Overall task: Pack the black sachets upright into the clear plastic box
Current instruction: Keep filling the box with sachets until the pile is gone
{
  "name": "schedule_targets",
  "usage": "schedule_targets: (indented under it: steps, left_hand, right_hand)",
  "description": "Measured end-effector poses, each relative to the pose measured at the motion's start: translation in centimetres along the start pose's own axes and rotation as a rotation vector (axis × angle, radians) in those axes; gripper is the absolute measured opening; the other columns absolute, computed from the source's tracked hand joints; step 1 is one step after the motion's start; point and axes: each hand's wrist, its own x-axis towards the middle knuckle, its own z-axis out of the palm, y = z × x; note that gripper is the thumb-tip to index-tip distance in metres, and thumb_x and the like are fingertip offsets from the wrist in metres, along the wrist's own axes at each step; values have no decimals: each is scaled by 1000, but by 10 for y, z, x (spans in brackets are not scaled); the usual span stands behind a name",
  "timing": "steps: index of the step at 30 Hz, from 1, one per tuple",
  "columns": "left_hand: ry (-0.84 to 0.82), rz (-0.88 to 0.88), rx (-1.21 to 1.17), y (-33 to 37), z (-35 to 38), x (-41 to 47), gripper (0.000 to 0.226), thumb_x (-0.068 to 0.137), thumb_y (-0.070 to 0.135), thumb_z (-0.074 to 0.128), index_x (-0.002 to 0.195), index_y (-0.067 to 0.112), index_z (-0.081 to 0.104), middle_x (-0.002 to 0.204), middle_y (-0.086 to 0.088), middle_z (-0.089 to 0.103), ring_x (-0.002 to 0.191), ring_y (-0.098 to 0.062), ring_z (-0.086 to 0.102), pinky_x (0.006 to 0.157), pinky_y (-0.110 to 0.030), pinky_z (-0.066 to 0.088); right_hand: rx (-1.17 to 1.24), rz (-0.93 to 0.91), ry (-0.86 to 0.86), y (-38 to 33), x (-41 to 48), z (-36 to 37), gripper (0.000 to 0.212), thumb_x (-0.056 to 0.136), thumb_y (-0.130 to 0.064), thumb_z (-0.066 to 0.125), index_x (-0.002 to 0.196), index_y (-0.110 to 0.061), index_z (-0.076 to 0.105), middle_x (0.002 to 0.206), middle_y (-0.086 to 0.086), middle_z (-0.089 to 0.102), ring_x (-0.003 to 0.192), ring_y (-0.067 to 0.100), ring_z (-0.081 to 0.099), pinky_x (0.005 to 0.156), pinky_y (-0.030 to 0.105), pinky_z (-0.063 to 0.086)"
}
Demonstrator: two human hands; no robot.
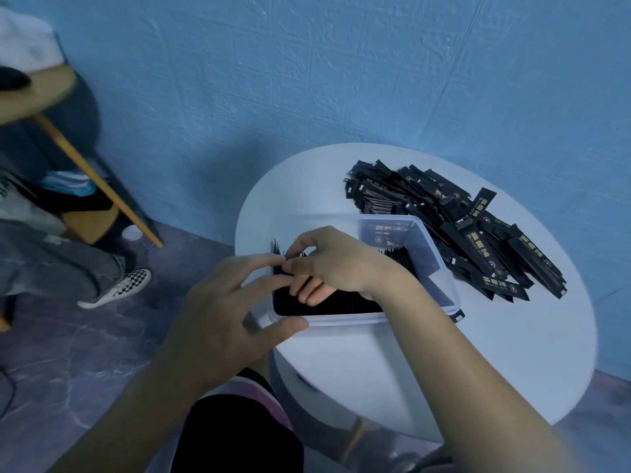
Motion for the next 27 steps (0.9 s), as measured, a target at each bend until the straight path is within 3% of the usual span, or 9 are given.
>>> schedule_targets:
  steps: [3,10,15,20,24,27]
  left_hand:
    - [-15,53,63,-1,-3,4,44,86,59,65,102,20,78,118,8,67,111,-20,57,101,-18,34]
    - [-64,64,116,5,-3,11,42,85,62,61,93,25,79,103,14,69,105,-20,52,87,-28,44]
    - [-101,11,156,11,0,10,46,86,62,54,93,23,79,109,10,68,110,-22,49,82,-37,49]
    - [-81,-55,148,15,5,6,51,85,67,52,85,20,74,126,1,61,117,-25,48,88,-38,44]
    - [-84,-106,77,18,6,5,64,89,78,37,85,23,69,135,1,53,102,-16,51,73,-34,47]
    - [-91,-121,9,17,8,5,66,89,79,34,85,22,66,134,3,52,93,-16,57,67,-33,51]
  right_hand:
    - [15,-7,4,-2,1,-1,34,100,-16,60,131,-4,53,81,19,71,60,21,70,56,25,57]
    - [-5,5,-55,-2,7,-2,48,97,-6,58,143,-15,47,100,21,74,80,32,73,66,30,62]
    - [23,0,-63,-1,4,-5,43,98,-4,55,140,-13,49,105,17,73,79,30,72,61,28,60]
    - [8,-40,-5,1,1,-6,39,102,-13,53,141,-11,50,101,19,71,79,26,70,59,25,59]
    - [-42,-77,52,4,-5,-9,38,101,-10,52,139,-7,53,109,19,71,84,27,71,63,27,61]
    - [-54,-119,143,10,-15,-17,35,101,-11,52,135,-6,57,102,13,73,80,22,70,66,26,60]
